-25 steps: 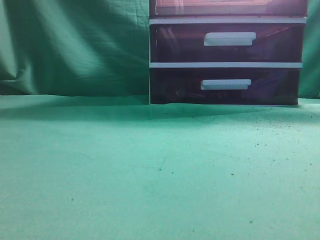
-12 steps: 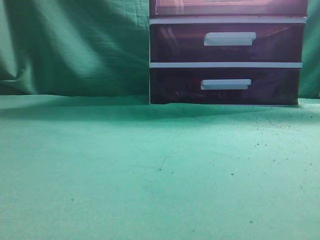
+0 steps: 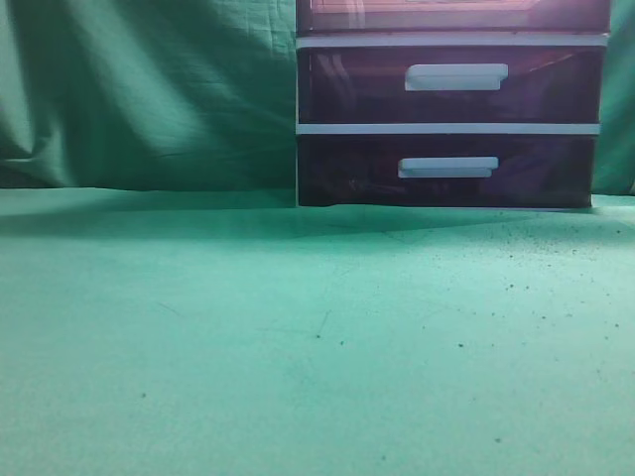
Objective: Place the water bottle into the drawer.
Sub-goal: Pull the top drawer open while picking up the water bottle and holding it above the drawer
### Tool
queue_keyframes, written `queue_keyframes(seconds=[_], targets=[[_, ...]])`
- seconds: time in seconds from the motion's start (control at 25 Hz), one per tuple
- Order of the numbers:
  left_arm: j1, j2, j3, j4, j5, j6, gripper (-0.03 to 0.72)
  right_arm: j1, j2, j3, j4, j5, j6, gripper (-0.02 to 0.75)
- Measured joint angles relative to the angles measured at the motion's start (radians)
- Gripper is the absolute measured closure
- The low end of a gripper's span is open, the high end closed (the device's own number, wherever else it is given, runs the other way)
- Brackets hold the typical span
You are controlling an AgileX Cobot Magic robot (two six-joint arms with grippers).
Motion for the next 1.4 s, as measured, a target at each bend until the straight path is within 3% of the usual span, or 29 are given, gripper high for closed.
queue_keyframes(seconds=[0.2, 0.48, 0.68, 0.76, 0.88, 1.04, 1.4], targets=[[0.072, 0.134, -0.048, 0.000, -0.024, -0.003, 0.044, 0.000, 0.000, 0.000, 0.000, 0.000, 0.000, 0.738], [0.081, 0.275, -0.108, 0.000, -0.054, -0.005, 0.044, 0.000, 0.000, 0.000, 0.000, 0.000, 0.000, 0.738], [0.081, 0.315, -0.136, 0.000, -0.069, -0.005, 0.341, 0.000, 0.000, 0.000, 0.000, 0.000, 0.000, 0.738], [0.081, 0.320, -0.138, 0.000, -0.073, -0.005, 0.426, 0.000, 0.000, 0.000, 0.000, 0.000, 0.000, 0.738], [0.081, 0.315, -0.149, 0.000, -0.042, -0.005, 0.424, 0.000, 0.000, 0.000, 0.000, 0.000, 0.000, 0.738], [0.079, 0.266, -0.231, 0.000, 0.152, -0.007, 0.424, 0.000, 0.000, 0.000, 0.000, 0.000, 0.000, 0.738], [-0.109, 0.097, -0.509, 0.006, 0.501, 0.039, 0.424, 0.000, 0.000, 0.000, 0.000, 0.000, 0.000, 0.738]])
